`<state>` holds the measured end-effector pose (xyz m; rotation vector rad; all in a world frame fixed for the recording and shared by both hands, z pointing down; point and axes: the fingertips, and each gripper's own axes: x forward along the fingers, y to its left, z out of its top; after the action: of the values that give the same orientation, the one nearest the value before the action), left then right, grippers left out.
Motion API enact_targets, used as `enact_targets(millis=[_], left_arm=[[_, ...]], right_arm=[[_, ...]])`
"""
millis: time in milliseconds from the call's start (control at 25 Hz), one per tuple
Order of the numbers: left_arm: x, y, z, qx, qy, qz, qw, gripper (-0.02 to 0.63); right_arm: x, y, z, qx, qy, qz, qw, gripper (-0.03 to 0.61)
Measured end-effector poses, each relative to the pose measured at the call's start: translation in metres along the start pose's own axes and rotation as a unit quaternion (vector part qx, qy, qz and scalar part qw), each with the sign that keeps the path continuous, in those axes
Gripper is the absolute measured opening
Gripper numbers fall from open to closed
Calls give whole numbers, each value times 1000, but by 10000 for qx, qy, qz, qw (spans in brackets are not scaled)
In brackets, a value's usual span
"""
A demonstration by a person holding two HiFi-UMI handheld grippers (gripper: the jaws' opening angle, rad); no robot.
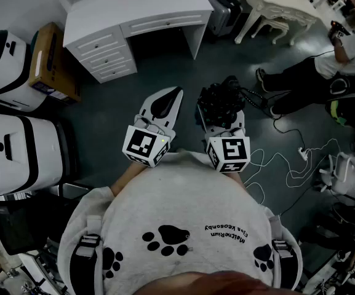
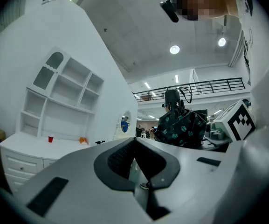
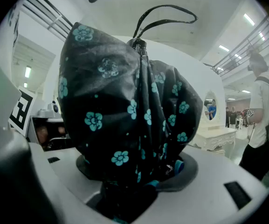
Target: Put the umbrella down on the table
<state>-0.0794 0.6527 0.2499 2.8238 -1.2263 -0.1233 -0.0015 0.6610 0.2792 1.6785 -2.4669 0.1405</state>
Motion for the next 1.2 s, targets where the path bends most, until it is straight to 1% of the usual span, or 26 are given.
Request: enact_targets(millis=[400,600,920,1200], left_arm=[[25,-31,-9,14,10,144,9999,15],[31,-29,-12,-23,69,216,9997,15],[54,3,-16,-125,47,278,9995,15],[91,60,-21,-230,66,93,9997,15]], right_arm=[[-14,-39,-6,-19,-29,160,9999,287],[-10,-46,-12,224,25,291,9993,288],[17,-58,-12,208,86,265,9994,288],[79,-66,-8,240,131,101,9996,288]])
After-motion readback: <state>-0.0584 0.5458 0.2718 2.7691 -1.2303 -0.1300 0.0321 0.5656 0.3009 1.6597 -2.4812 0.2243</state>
